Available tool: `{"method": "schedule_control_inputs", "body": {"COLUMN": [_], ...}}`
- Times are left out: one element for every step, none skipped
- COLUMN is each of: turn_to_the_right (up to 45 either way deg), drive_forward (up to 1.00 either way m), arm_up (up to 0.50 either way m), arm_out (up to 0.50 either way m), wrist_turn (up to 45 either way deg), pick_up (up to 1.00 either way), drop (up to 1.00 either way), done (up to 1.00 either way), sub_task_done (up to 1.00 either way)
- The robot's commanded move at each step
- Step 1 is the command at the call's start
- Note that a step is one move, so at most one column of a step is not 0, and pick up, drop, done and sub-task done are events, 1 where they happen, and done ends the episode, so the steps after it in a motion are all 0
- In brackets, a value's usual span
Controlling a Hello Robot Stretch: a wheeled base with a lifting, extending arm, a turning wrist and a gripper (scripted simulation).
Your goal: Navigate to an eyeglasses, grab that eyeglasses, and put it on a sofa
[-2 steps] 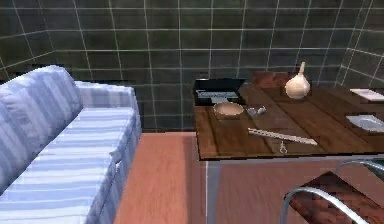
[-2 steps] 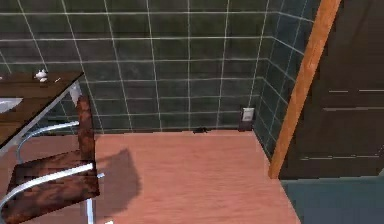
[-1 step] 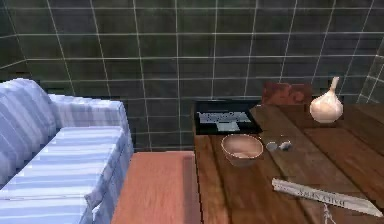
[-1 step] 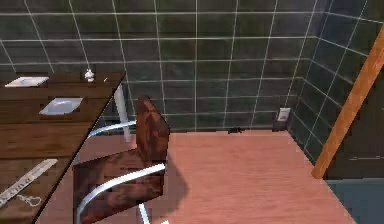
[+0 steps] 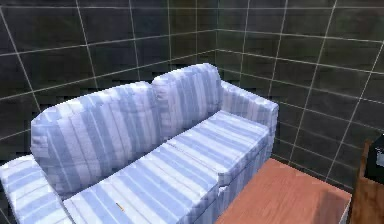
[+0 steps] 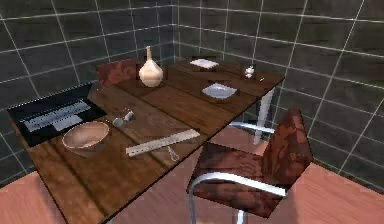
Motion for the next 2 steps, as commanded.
{"method": "schedule_control_inputs", "body": {"turn_to_the_right": [-18.0,-3.0], "drive_forward": [0.0,0.0], "arm_up": [0.0,0.0], "arm_out": [0.0,0.0], "wrist_turn": [0.0,0.0], "pick_up": [0.0,0.0], "drop": [0.0,0.0], "done": [0.0,0.0], "sub_task_done": [0.0,0.0]}}
